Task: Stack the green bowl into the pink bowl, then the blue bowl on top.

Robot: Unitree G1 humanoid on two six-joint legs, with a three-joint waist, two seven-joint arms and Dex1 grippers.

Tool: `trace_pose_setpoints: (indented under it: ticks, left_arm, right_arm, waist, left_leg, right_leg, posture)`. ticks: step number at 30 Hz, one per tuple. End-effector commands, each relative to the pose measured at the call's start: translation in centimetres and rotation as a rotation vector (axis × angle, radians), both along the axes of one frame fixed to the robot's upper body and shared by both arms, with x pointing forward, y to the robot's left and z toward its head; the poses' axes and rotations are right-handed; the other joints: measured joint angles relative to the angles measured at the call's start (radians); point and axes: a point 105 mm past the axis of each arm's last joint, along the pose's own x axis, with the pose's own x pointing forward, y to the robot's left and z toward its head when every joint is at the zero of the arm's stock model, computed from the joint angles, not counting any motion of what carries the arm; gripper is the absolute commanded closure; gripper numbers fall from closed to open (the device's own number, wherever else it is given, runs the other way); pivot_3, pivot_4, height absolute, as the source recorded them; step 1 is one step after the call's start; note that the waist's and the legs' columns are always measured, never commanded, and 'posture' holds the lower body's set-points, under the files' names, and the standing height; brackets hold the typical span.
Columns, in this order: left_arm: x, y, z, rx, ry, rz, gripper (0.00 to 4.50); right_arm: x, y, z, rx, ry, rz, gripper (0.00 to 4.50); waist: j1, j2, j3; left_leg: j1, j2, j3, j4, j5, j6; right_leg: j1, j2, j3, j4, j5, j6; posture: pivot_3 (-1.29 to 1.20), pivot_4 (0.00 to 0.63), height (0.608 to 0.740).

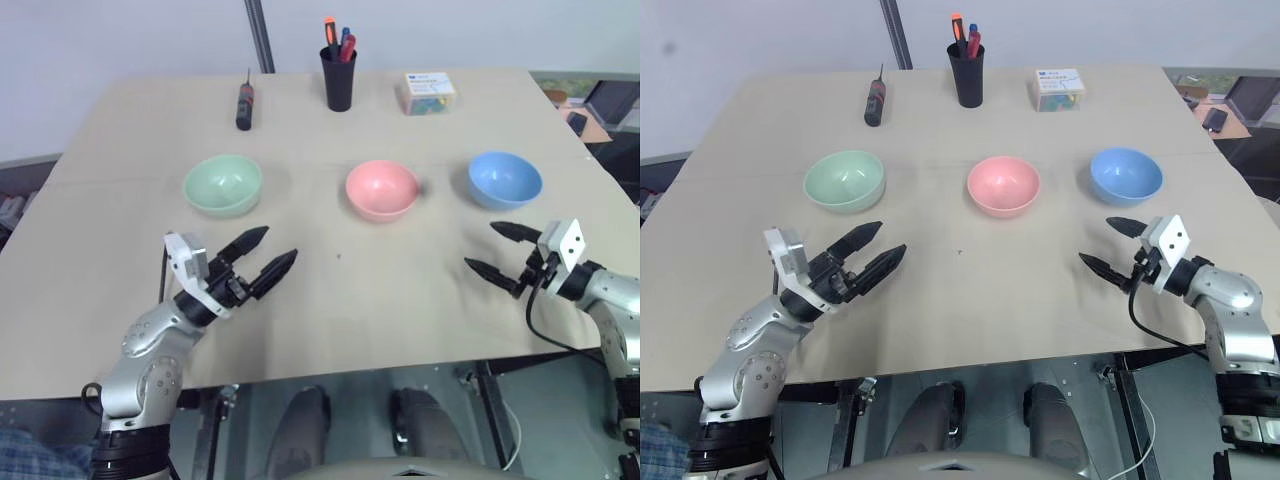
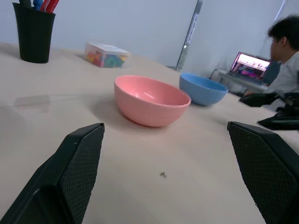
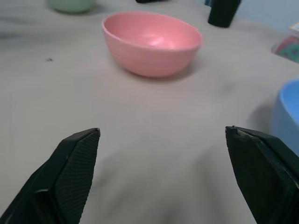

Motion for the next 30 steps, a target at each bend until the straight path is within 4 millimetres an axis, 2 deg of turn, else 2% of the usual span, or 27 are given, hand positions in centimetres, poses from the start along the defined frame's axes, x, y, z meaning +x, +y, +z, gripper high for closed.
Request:
trace_pose_setpoints:
  ticks: [1, 8, 11, 15, 21, 26, 30]
  left_arm:
    - [-1.0, -0.3, 2.3, -0.025, -0.091, -0.055, 0.03]
    - [-2.0, -0.4, 3.7, -0.099, -0.151, -0.098, 0.03]
    - [-2.5, -0.4, 4.5, -0.130, -0.163, -0.128, 0.03]
    - [-2.6, -0.1, 4.4, -0.105, -0.158, -0.104, 0.03]
    - [-3.0, 0.2, 3.5, -0.051, -0.128, -0.070, 0.03]
    - [-3.1, 0.6, 2.7, -0.015, -0.102, -0.037, 0.03]
    - [-3.3, 0.6, 2.4, 0.007, -0.088, -0.041, 0.03]
  right_arm:
    - [1.0, 1.9, 2.6, -0.066, -0.085, 0.027, 0.01]
    - [3.6, 6.4, 5.4, -0.200, -0.204, 0.098, 0.01]
    - [4.1, 8.2, 5.7, -0.223, -0.201, 0.141, 0.01]
    - [4.4, 11.0, 5.6, -0.275, -0.201, 0.231, 0.01]
    - [4.9, 14.5, 3.9, -0.374, -0.153, 0.344, 0.01]
    - [6.0, 15.4, 1.6, -0.510, -0.090, 0.378, 0.01]
    - [6.8, 16.2, 0.7, -0.572, -0.059, 0.387, 0.01]
  waist:
    - [0.000, 0.000, 0.000]
    - [0.002, 0.000, 0.000]
    - [0.002, 0.000, 0.000]
    - [0.002, 0.000, 0.000]
    - [-0.001, 0.000, 0.000]
    - [0.003, 0.000, 0.000]
    - [0.000, 0.000, 0.000]
  left_leg:
    - [0.000, 0.000, 0.000, 0.000, 0.000, 0.000]
    - [0.000, 0.000, 0.000, 0.000, 0.000, 0.000]
    - [-0.001, 0.000, -0.001, 0.000, 0.000, 0.000]
    - [-0.001, 0.000, -0.001, 0.000, 0.000, 0.000]
    - [0.000, 0.000, -0.001, 0.000, 0.000, 0.000]
    - [-0.001, 0.000, -0.001, 0.000, 0.000, 0.000]
    - [-0.001, 0.000, -0.001, 0.000, 0.000, 0.000]
  right_leg:
    - [0.000, 0.000, 0.000, 0.000, 0.000, 0.000]
    - [0.000, 0.000, 0.000, 0.001, 0.002, -0.003]
    - [0.000, 0.000, 0.000, 0.001, 0.002, -0.003]
    - [0.000, 0.000, -0.001, 0.001, 0.002, -0.003]
    - [-0.001, 0.000, -0.001, 0.001, 0.002, -0.003]
    - [-0.001, 0.000, -0.001, 0.001, 0.002, -0.004]
    - [-0.001, 0.000, -0.001, 0.001, 0.002, -0.004]
  posture:
    - [0.00, 0.150, 0.740]
    - [0.00, 0.150, 0.740]
    - [0.00, 0.150, 0.740]
    - [0.00, 0.150, 0.740]
    - [0.00, 0.150, 0.740]
    - [0.00, 0.150, 0.740]
    - [0.00, 0.150, 0.740]
